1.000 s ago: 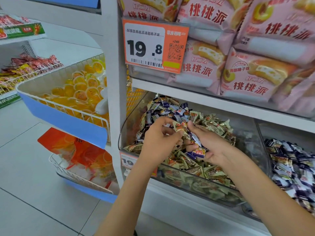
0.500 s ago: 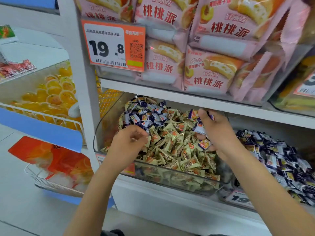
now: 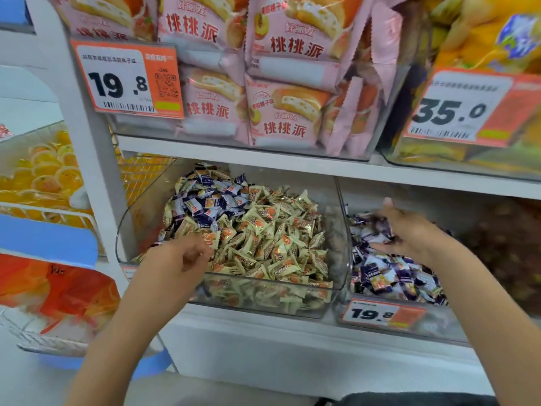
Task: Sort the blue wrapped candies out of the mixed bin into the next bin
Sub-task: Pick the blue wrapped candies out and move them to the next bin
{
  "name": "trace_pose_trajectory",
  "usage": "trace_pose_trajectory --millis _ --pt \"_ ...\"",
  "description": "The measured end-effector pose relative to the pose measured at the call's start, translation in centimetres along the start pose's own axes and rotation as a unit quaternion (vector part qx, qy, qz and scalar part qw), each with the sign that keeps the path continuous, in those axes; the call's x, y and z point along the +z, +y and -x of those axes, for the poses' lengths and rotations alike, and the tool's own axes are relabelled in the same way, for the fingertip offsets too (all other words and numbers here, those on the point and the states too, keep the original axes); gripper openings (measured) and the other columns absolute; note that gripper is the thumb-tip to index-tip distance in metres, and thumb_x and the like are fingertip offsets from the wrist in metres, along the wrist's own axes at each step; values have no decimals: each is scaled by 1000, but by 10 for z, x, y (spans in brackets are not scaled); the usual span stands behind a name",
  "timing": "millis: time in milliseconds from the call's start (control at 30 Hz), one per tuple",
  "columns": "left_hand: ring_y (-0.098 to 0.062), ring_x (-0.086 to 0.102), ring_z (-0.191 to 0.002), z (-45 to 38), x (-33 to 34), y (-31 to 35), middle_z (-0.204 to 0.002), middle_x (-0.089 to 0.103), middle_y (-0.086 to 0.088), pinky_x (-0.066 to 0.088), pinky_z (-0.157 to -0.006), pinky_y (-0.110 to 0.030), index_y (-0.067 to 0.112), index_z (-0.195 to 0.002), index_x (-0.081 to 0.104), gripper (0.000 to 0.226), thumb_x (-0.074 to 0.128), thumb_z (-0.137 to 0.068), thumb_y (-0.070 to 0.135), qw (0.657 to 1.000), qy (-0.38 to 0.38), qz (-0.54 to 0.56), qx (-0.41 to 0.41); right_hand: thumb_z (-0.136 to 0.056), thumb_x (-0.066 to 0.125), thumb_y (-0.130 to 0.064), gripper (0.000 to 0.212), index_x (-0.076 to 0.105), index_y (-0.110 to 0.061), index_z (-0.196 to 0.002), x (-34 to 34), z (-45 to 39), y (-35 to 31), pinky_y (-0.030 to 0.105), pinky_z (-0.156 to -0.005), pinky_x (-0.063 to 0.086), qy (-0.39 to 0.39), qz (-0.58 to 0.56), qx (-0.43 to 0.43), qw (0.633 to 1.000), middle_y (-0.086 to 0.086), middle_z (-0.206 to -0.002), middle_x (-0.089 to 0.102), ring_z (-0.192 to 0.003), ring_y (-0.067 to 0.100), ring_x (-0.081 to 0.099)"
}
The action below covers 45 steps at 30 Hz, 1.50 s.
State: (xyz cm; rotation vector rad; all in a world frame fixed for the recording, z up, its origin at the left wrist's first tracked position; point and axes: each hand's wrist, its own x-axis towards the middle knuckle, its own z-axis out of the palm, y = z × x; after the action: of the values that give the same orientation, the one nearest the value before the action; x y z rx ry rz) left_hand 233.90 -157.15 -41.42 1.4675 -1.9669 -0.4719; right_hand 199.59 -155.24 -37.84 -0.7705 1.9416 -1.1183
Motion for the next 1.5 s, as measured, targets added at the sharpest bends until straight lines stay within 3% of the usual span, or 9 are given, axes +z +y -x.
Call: trace_pose_trajectory --millis 167,300,500,833,967,1033,1200,1367,1500 --pt "-4 60 -68 4 -8 -2 -72 64 15 50 -64 -29 29 -74 64 20 62 -87 14 999 32 -2 -3 -99 28 -47 49 49 -20 -135 -7 2 -7 41 -85 52 -15 199 -41 979 2 -153 24 -135 27 33" --pt "-7 60 -67 7 -2 1 -70 64 12 50 -65 -30 21 -76 66 16 60 -87 12 999 29 -24 -6 -101 20 -46 47 19 -37 -147 23 -5 21 55 -113 11 -54 524 -112 843 -5 -159 -2 -145 27 0" --pt "3 58 -74 9 -4 -1 -73 63 21 52 -70 -29 29 -75 64 17 62 -87 17 1000 -5 -27 2 -90 10 -68 54 -5 -57 -141 25 -35 51 77 -98 -6 -16 548 -34 836 -18 -153 -23 -141 21 -25" --pt "5 57 -80 11 -10 -9 -79 62 23 51 -76 -31 32 -80 63 12 59 -89 26 999 -45 -16 0 -99 24 -52 55 -8 -52 -143 45 -43 55 76 -95 -16 -63 577 -62 812 -19 -150 -28 -139 24 -29" --pt "1 59 -81 7 -15 -11 -81 64 20 50 -74 -28 34 -82 63 9 59 -89 29 999 -41 -5 -25 -98 37 -32 39 37 -46 -135 44 -51 50 75 -103 2 -11 492 -110 864 0 -157 18 -142 34 15" --pt "-1 58 -78 5 -20 -14 -80 63 16 46 -68 -24 29 -84 66 9 60 -89 25 998 2 23 -57 -95 40 -17 27 63 -29 -105 45 -34 27 67 -102 27 93 372 -197 902 13 -111 63 -103 35 56" --pt "-8 59 -77 3 -23 -18 -78 63 13 43 -63 -24 26 -83 66 12 59 -89 19 995 30 36 -86 -88 49 -14 20 68 -14 -95 86 26 -19 39 -75 42 261 345 -462 774 7 -67 64 -65 27 59" --pt "4 57 -74 2 -24 -24 -79 64 18 40 -62 -10 27 -83 67 12 61 -88 19 996 35 43 -75 -93 53 -15 24 62 -24 -113 170 51 -27 30 -85 47 -160 341 -519 768 -7 -103 64 -88 5 56" --pt "2 58 -72 -2 -29 -31 -75 64 16 46 -63 -17 32 -78 64 15 62 -87 20 991 75 54 -102 -86 63 -9 50 51 -27 -131 223 36 -23 36 -102 37 -284 404 -535 685 -9 -140 47 -124 17 41"
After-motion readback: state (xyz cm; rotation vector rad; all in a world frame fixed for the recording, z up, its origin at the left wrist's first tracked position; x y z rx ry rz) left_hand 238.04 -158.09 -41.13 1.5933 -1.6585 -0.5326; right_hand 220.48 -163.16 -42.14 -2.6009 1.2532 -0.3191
